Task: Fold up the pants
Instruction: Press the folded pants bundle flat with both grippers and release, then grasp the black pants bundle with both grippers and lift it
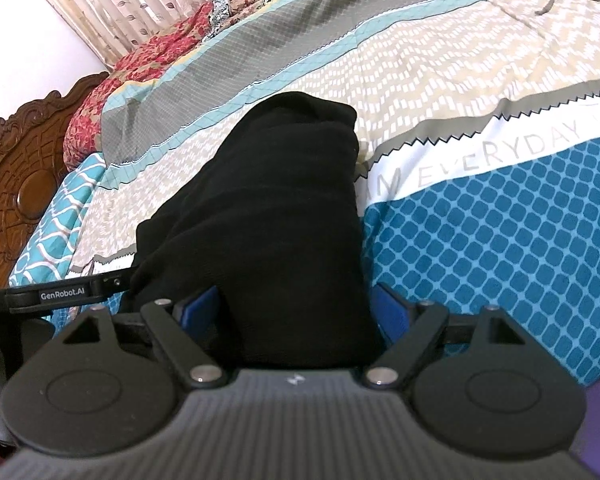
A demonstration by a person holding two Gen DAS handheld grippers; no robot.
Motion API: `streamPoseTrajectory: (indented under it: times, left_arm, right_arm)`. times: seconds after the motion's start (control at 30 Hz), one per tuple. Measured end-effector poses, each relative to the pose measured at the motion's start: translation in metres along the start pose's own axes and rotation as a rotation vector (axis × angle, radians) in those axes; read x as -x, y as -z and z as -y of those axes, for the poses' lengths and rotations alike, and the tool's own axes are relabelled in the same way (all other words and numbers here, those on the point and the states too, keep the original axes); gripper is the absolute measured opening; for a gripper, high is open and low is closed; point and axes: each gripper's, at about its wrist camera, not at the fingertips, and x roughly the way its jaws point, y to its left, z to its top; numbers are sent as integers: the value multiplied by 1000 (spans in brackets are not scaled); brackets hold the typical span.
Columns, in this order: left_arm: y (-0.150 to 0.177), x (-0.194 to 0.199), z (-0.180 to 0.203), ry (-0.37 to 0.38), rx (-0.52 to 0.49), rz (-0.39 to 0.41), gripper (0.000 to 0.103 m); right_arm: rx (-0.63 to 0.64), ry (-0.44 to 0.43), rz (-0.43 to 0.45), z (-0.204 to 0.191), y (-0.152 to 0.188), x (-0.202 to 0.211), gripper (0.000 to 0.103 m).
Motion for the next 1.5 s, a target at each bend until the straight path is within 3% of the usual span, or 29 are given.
streamPoseTrajectory:
  times: [0.2,0.47,0.67,0.9,1.0,1.13,1.17,1.2,1.3,1.4,1.5]
  left_arm:
    - [0,4,-6,34,1,12,99]
    - [-3,18,-43,254,55,65,103]
    - [-8,-10,-44,392,132,-20,103]
    - [-6,-46,-16,509,137,-120,103]
    - [-3,-64,-12,570,193,-168,103]
    - [-2,-84,-9,642,291,-185,100]
    - [-3,-85,-7,652,294,-187,95]
    - [-6,-84,-5,673,288,-189,83]
    - [-16,-72,-3,698,270,-166,71]
    - [-33,-62,0,763,290,-149,70]
    - [-60,-48,13,761,234,-97,70]
  right_arm:
    - [0,-3,15,1,-2,4,85]
    - [-8,-18,15,4,-6,4,85]
    - [3,-16,31,6,-16,6,86]
    - [-20,-47,7,19,-28,-5,88]
    - [-89,-124,-37,32,-33,-20,92]
    - [-287,-234,-122,52,-34,-55,101]
    - [-261,-234,-122,45,-36,-56,100]
    - [-217,-216,-130,35,-39,-55,97]
    - [-140,-202,-129,15,-48,-42,80]
    - [-198,-265,-109,18,-65,-29,71]
    - [-231,-306,-74,15,-82,-28,70]
